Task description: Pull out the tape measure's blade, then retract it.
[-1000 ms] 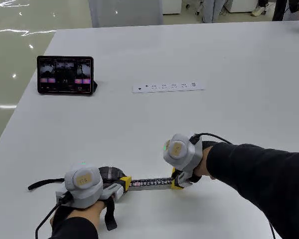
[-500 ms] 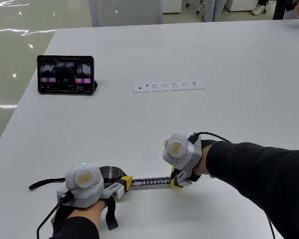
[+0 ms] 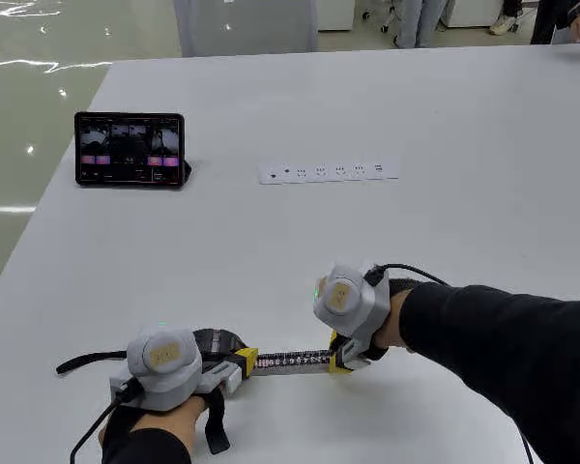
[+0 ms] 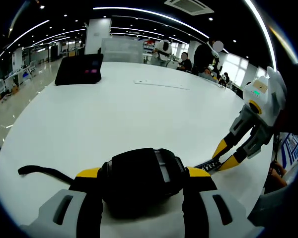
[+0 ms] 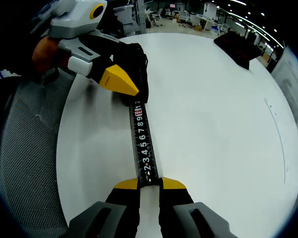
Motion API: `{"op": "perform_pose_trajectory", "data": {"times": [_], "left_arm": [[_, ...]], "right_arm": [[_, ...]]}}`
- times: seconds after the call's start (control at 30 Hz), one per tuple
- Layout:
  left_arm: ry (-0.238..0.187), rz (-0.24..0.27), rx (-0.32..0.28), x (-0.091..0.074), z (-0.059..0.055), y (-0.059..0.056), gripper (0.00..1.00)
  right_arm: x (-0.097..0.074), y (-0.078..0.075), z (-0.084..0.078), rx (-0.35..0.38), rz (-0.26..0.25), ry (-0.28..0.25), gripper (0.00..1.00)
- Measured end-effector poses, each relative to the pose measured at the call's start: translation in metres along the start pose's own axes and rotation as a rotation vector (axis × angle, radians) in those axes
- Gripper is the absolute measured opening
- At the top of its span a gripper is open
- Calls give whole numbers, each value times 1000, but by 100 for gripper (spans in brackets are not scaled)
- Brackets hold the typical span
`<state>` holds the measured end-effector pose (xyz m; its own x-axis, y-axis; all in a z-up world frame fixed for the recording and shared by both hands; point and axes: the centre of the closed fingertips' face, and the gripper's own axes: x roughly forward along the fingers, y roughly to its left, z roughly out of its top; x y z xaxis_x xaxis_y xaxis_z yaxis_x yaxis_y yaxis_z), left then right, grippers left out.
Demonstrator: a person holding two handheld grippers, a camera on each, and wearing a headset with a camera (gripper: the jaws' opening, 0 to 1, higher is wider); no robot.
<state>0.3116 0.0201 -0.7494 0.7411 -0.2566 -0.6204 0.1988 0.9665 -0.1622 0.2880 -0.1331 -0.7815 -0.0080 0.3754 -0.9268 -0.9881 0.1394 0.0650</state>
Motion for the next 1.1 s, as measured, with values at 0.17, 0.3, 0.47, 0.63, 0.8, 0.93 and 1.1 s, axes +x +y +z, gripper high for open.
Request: {"op": "perform_pose_trajectory", "data": {"times": [0.17, 0.3, 0.47, 0.63, 0.8, 0.93, 1.1], "left_arm": [[2, 0, -1, 0, 0, 0, 61], [5, -2, -2, 0, 0, 0, 61], [11, -4, -5, 0, -1, 0, 61], [16, -4, -5, 0, -1, -1, 61], [12, -4, -4, 0, -1, 0, 61], [9, -3, -4, 0, -1, 0, 61], [6, -4, -5, -1, -1, 0, 61]], "right_arm": [[1, 1, 2, -4, 0, 0, 10], [1, 1, 3, -6, 1, -1, 10], [1, 1, 4, -5, 7, -4, 10], [2, 2, 6, -6, 8, -4, 10], [3, 1, 6, -10, 6, -8, 10], [3, 1, 7, -11, 6, -9, 10], [4, 1, 9, -13, 6, -13, 10]]}}
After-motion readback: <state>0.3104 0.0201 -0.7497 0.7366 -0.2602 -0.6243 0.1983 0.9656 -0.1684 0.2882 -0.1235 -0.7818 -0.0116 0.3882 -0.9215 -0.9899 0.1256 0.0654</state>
